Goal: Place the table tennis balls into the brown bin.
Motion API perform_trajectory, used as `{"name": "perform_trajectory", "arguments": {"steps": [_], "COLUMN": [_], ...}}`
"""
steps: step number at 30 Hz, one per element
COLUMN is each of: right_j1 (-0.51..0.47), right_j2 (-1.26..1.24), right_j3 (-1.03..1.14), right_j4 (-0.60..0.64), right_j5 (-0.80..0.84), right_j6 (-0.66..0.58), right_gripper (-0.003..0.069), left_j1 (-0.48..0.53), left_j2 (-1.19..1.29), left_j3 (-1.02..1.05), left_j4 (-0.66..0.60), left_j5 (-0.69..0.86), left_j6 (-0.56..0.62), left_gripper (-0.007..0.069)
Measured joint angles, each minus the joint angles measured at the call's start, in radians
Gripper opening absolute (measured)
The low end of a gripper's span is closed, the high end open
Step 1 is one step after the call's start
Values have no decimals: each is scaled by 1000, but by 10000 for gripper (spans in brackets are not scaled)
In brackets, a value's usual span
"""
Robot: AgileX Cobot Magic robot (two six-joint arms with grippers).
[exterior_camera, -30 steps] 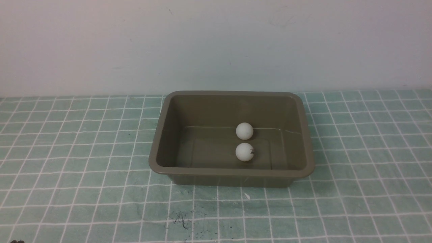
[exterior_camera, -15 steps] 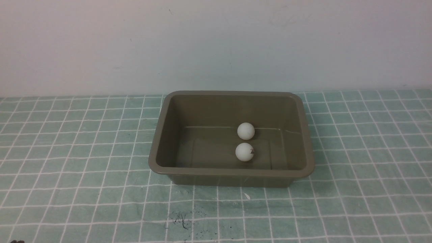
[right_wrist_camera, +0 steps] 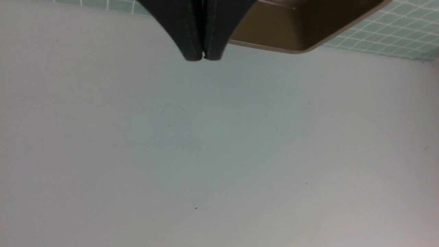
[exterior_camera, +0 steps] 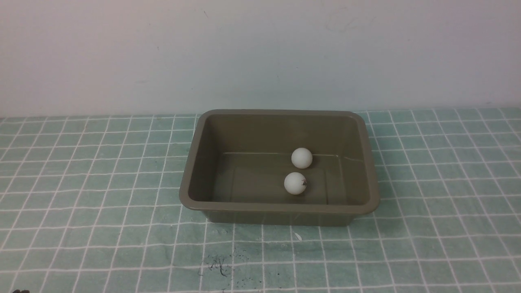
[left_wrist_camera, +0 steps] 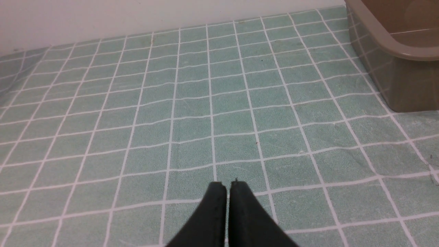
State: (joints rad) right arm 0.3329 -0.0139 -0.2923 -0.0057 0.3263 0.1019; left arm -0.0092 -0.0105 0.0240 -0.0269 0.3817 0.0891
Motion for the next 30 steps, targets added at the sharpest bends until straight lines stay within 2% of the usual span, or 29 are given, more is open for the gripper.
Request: {"name": "perform_trajectory", "arguments": {"steps": [4, 7, 9, 10, 13, 18, 30], "right_j1": [-31, -166, -210, -276, -337, -372, -373], "right_j2": [0, 0, 0, 0, 0, 1, 1], "right_j3": [73, 164, 198, 262, 314, 315, 315], "right_j4": [16, 6, 6, 6, 6, 6, 6], "right_j5": [-6, -1, 2, 8, 42, 49, 50], "right_j6": [-41, -48, -48, -48, -49, -48, -48], "right_gripper": [-10, -10, -10, -10, -10, -10, -10], "left_j1": [0, 0, 0, 0, 0, 0, 0], "left_j2": [0, 0, 0, 0, 0, 0, 0], "left_j3": [0, 0, 0, 0, 0, 0, 0], "left_j4": [0, 0, 0, 0, 0, 0, 0], "left_j5": [0, 0, 0, 0, 0, 0, 0], "left_j6": [0, 0, 0, 0, 0, 0, 0], "left_gripper": [-5, -5, -5, -5, -5, -5, -5]}}
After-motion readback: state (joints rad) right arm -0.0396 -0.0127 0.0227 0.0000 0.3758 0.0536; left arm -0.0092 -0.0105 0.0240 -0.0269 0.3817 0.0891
